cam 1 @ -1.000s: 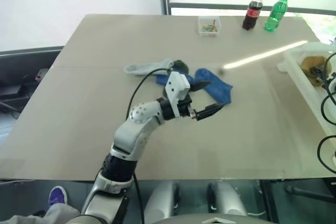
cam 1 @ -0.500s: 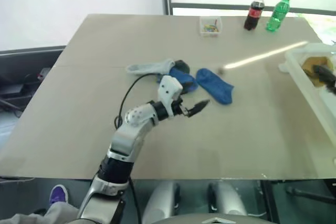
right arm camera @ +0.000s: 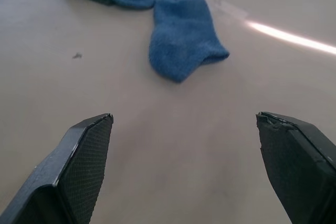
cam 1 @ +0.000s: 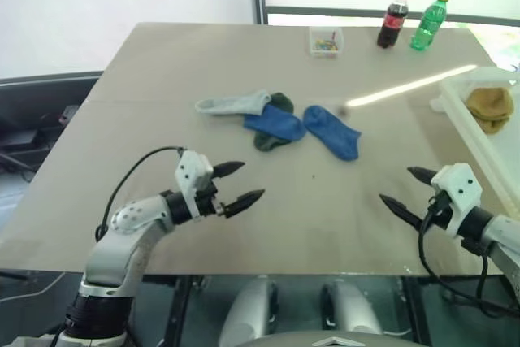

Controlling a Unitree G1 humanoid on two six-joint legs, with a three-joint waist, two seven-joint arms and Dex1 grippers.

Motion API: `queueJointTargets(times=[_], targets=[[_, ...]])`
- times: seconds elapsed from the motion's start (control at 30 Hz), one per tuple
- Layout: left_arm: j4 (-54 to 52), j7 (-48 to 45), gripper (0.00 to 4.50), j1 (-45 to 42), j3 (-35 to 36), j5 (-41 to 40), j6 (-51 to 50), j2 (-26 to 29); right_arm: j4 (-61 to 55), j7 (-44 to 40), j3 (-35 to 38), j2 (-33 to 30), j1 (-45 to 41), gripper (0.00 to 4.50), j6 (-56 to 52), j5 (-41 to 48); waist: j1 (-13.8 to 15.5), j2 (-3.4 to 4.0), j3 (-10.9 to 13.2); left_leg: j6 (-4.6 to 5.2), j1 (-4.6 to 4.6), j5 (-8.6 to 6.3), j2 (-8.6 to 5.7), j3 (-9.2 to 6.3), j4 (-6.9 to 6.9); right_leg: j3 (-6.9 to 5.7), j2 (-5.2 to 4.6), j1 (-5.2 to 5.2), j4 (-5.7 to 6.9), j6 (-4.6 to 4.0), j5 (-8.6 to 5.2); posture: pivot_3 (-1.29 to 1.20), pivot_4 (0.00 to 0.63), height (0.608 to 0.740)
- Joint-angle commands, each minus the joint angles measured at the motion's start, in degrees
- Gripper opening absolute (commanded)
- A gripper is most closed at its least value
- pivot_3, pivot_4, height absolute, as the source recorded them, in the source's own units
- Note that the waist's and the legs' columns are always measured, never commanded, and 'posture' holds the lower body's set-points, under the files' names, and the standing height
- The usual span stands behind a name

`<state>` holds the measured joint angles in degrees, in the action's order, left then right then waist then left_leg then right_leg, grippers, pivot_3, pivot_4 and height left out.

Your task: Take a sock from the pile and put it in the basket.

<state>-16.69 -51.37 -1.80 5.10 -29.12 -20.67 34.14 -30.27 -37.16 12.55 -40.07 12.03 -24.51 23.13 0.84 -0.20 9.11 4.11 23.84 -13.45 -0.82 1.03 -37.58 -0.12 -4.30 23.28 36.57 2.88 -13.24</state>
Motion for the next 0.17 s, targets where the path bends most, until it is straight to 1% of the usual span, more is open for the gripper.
queueJointTargets(times=[0.03,0.17], targets=[[-4.4,-1.3,4.5,5.7,8.4,-3.0,0.0,4.3,-3.6,-1.9,5.8,-1.0,4.6,4.47,1.5,0.7,0.0,-0.03,0.0,-0.02,-0.01,-0.01,0.01,-0.05,0.02,0.03,-0.04,-0.02,0.0,-0.02,-0.01,0.0,0.15,0.729],[-5.2,-0.7,4.5,7.8,10.9,-4.2,-0.6,5.0,-4.5,-2.0,7.0,-0.9,5.9,4.47,1.2,1.1,0.0,-0.05,0.0,-0.02,-0.04,-0.01,-0.02,-0.01,0.03,0.0,-0.2,-0.01,-0.03,-0.01,-0.01,0.0,0.15,0.729]])
